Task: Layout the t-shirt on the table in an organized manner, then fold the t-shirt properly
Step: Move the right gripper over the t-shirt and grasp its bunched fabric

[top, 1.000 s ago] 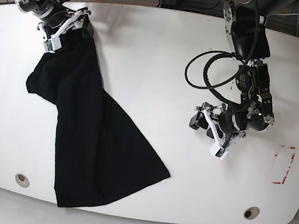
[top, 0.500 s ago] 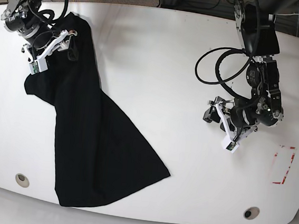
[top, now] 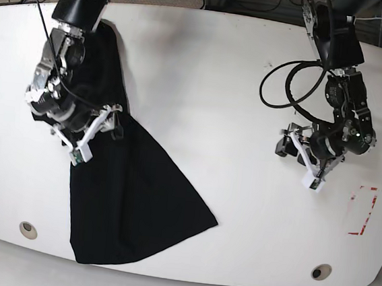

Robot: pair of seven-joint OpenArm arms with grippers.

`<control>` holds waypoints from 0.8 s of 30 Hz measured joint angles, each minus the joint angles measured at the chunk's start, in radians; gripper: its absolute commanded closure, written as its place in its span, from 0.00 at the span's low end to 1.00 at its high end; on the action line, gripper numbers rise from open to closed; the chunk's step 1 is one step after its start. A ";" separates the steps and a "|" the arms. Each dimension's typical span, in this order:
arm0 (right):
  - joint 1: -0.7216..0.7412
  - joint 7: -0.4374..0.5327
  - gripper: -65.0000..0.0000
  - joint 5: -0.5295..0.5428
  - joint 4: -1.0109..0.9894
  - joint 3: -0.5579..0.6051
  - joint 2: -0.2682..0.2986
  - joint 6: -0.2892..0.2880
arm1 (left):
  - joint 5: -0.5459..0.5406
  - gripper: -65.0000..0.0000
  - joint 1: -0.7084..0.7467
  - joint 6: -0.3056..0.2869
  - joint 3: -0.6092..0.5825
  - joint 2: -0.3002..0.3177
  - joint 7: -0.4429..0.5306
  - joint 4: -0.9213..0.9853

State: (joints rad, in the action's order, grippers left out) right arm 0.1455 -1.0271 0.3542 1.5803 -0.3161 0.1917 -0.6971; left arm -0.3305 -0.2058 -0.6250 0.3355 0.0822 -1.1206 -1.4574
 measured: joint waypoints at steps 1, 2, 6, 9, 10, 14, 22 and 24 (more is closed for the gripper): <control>0.024 0.021 0.34 -0.021 -0.028 0.018 -0.002 -0.003 | 0.001 0.42 -0.002 0.000 0.014 0.002 -0.003 0.000; 0.048 0.041 0.34 -0.038 -0.058 0.039 -0.004 0.000 | 0.001 0.42 -0.004 0.000 0.030 0.003 -0.003 0.000; 0.123 0.117 0.34 -0.087 -0.158 0.120 -0.004 -0.001 | 0.000 0.42 -0.008 0.001 0.074 0.011 -0.003 0.000; 0.167 0.154 0.34 -0.090 -0.228 0.177 -0.004 0.000 | -0.003 0.42 -0.005 0.000 0.077 0.039 -0.005 0.000; 0.175 0.169 0.34 -0.089 -0.246 0.191 -0.004 0.000 | -0.003 0.42 -0.005 0.000 0.080 0.048 -0.004 0.000; 0.198 0.227 0.34 -0.097 -0.305 0.257 0.000 0.002 | 0.002 0.42 -0.005 -0.001 0.092 0.077 -0.004 0.000; 0.219 0.362 0.34 -0.097 -0.439 0.373 0.001 0.002 | -0.006 0.42 -0.004 -0.072 0.088 0.093 -0.003 0.000; 0.219 0.408 0.34 -0.100 -0.479 0.404 0.005 0.005 | -0.006 0.42 0.004 -0.072 0.093 0.098 -0.001 0.000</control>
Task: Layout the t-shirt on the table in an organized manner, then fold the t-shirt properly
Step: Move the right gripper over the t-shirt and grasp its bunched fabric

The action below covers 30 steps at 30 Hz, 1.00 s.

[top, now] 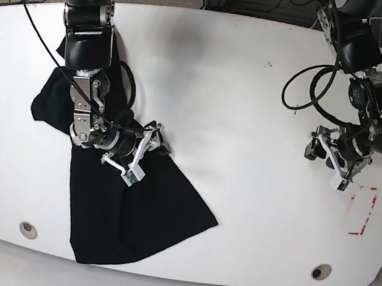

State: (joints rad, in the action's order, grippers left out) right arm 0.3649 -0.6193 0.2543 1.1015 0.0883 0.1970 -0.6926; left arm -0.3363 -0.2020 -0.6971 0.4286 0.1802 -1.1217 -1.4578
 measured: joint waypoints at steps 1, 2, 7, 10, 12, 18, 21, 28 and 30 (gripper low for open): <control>0.000 0.024 0.34 0.000 -0.022 0.016 0.003 0.000 | -0.001 0.42 0.005 0.000 0.006 0.001 0.002 0.000; 0.000 0.044 0.34 -0.001 -0.042 0.024 0.002 -0.002 | 0.001 0.42 0.011 0.000 0.013 0.000 0.000 0.000; 0.002 0.174 0.34 0.013 -0.135 0.027 0.004 -0.007 | 0.014 0.42 0.022 0.000 0.021 0.000 -0.010 0.001; 0.008 0.219 0.34 0.025 -0.176 0.027 0.017 -0.016 | 0.009 0.42 0.016 0.000 0.020 0.000 -0.003 0.000; 0.008 0.244 0.34 0.031 -0.188 0.026 0.025 -0.015 | 0.002 0.42 0.016 0.000 0.019 -0.001 0.000 0.000; 0.004 0.256 0.35 0.031 -0.195 0.027 0.030 -0.014 | 0.004 0.42 0.019 0.000 0.019 -0.002 -0.003 0.000; -0.008 0.279 0.38 0.035 -0.194 0.027 0.029 -0.013 | 0.004 0.42 0.018 0.000 0.019 -0.002 -0.003 0.000; -0.020 0.283 0.87 0.038 -0.193 0.039 0.028 0.005 | 0.003 0.42 0.019 0.000 0.019 -0.002 -0.003 0.000; -0.026 0.284 1.00 0.039 -0.193 0.055 0.027 0.004 | 0.003 0.42 0.018 0.000 0.019 -0.002 -0.003 0.000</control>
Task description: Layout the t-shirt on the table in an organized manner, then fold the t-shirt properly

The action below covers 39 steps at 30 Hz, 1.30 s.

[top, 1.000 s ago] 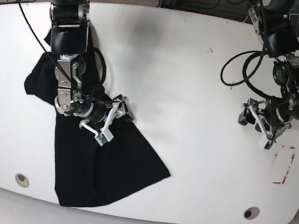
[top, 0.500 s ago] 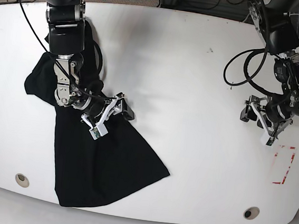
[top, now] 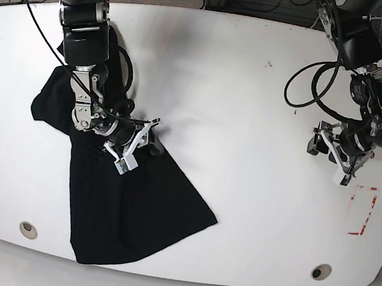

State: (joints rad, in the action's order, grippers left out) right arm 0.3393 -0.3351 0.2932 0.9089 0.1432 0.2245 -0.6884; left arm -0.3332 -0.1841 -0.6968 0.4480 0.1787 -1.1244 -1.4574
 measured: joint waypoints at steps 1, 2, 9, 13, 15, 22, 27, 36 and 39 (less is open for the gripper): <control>-0.001 0.002 1.00 0.005 0.001 0.010 -0.001 0.000 | 0.000 0.42 0.000 0.000 0.000 0.000 0.000 0.000; -0.004 0.006 1.00 0.008 0.001 0.021 -0.004 0.000 | 0.000 0.42 0.000 0.000 0.000 0.000 0.000 0.000; -0.019 -0.006 1.00 0.029 0.021 0.085 -0.030 -0.004 | 0.000 0.42 0.000 0.000 0.000 0.000 0.000 0.000; -0.072 -0.056 1.00 0.023 0.127 0.119 -0.040 -0.003 | 0.002 0.42 0.001 0.000 0.000 0.000 0.000 0.000; -0.109 -0.088 1.00 0.021 0.190 0.132 -0.046 0.000 | 0.003 0.42 0.001 0.000 0.000 0.000 0.000 0.000; -0.206 -0.206 1.00 0.015 0.378 0.235 -0.061 -0.004 | 0.004 0.42 0.001 0.000 0.002 0.002 -0.001 0.000; -0.239 -0.238 1.00 0.002 0.446 0.328 -0.061 -0.011 | 0.002 0.42 0.001 0.000 0.001 0.006 0.000 0.000; -0.245 -0.253 1.00 0.007 0.466 0.434 -0.063 -0.011 | -0.001 0.42 0.002 0.000 0.031 0.012 -0.027 0.000; -0.249 -0.251 0.93 0.016 0.466 0.433 -0.064 -0.011 | -0.003 0.42 0.013 0.000 0.066 0.012 -0.026 0.001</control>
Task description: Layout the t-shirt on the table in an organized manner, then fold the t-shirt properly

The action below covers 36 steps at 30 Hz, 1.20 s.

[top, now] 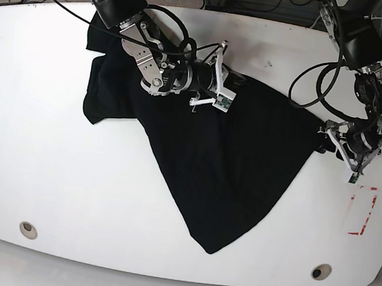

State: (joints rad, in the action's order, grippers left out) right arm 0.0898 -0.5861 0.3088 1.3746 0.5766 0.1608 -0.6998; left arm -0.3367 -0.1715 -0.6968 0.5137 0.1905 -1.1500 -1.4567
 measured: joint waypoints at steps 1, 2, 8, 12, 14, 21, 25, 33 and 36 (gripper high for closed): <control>-0.001 0.000 0.89 0.005 0.000 0.000 0.000 0.000 | 0.001 0.42 0.006 0.000 0.006 0.002 0.000 0.000; -0.001 0.000 0.83 0.006 0.000 -0.002 0.001 0.000 | 0.004 0.42 0.012 0.000 0.008 0.005 -0.001 0.000; -0.006 -0.009 0.48 0.005 0.024 -0.001 0.002 -0.015 | 0.011 0.42 0.040 0.000 0.009 0.002 0.000 0.006; -0.010 -0.037 0.29 -0.019 0.072 -0.001 0.008 -0.013 | 0.007 0.42 0.044 0.000 0.008 0.002 0.000 0.008; -0.009 -0.056 0.24 -0.038 0.097 -0.001 0.011 -0.005 | 0.007 0.42 0.043 0.000 0.008 0.003 0.002 0.021; -0.019 -0.135 0.25 -0.051 0.176 -0.037 0.019 0.000 | 0.010 0.42 0.027 -0.001 0.007 -0.004 0.021 0.120; -0.032 -0.171 0.25 -0.051 0.256 -0.122 0.017 0.001 | 0.005 0.42 -0.005 0.000 0.001 -0.002 0.055 0.177; -0.069 -0.185 0.25 -0.043 0.365 -0.273 0.026 0.004 | 0.000 0.42 -0.056 0.000 -0.051 -0.007 0.069 0.233; -0.079 -0.197 0.25 -0.042 0.372 -0.313 0.050 0.000 | -0.001 0.42 -0.064 0.000 -0.051 -0.026 0.070 0.234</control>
State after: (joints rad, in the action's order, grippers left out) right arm 0.0105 -0.7834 0.2665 1.7462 0.2634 0.2104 -0.7002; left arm -0.3374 -0.2359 -0.6968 0.4622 0.1650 -1.0798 -1.2224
